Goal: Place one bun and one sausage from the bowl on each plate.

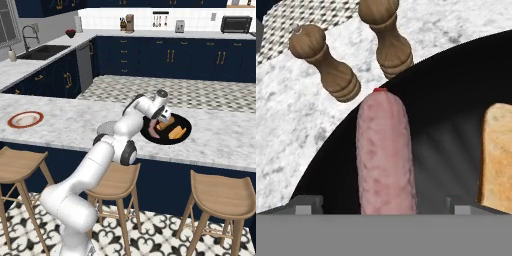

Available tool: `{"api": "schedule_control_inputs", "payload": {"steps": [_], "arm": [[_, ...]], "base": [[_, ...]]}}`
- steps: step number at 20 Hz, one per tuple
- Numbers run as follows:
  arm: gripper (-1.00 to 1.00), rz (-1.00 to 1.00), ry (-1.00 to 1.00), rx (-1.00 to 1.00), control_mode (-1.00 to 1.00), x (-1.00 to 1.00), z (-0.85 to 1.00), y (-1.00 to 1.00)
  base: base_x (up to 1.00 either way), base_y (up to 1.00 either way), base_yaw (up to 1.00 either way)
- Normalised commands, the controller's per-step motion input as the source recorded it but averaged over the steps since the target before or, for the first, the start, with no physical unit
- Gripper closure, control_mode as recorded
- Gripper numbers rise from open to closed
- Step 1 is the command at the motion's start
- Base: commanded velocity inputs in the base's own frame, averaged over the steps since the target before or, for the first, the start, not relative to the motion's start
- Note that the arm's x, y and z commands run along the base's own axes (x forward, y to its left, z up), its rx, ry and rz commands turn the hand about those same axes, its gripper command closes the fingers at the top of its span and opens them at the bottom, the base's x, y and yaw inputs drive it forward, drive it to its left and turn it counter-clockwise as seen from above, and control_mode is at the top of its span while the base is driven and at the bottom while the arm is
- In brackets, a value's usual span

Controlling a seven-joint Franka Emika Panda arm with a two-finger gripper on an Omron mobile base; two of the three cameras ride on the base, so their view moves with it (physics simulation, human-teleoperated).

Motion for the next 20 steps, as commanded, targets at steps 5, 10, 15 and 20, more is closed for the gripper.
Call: {"api": "schedule_control_inputs", "payload": {"steps": [5,10,15,20], "arm": [[1.0,0.01,0.0,0.0,-1.0,0.22,-0.63,0.0],[1.0,0.03,0.0,0.0,-1.0,0.08,-0.42,0.0],[1.0,0.03,0.0,0.0,-1.0,0.03,-0.35,0.0],[1.0,0.01,-0.08,0.01,-1.0,-0.51,0.71,0.0]], "base": [[0.0,0.0,0.0],[0.0,0.0,0.0],[0.0,0.0,0.0],[0.0,0.0,0.0]]}}
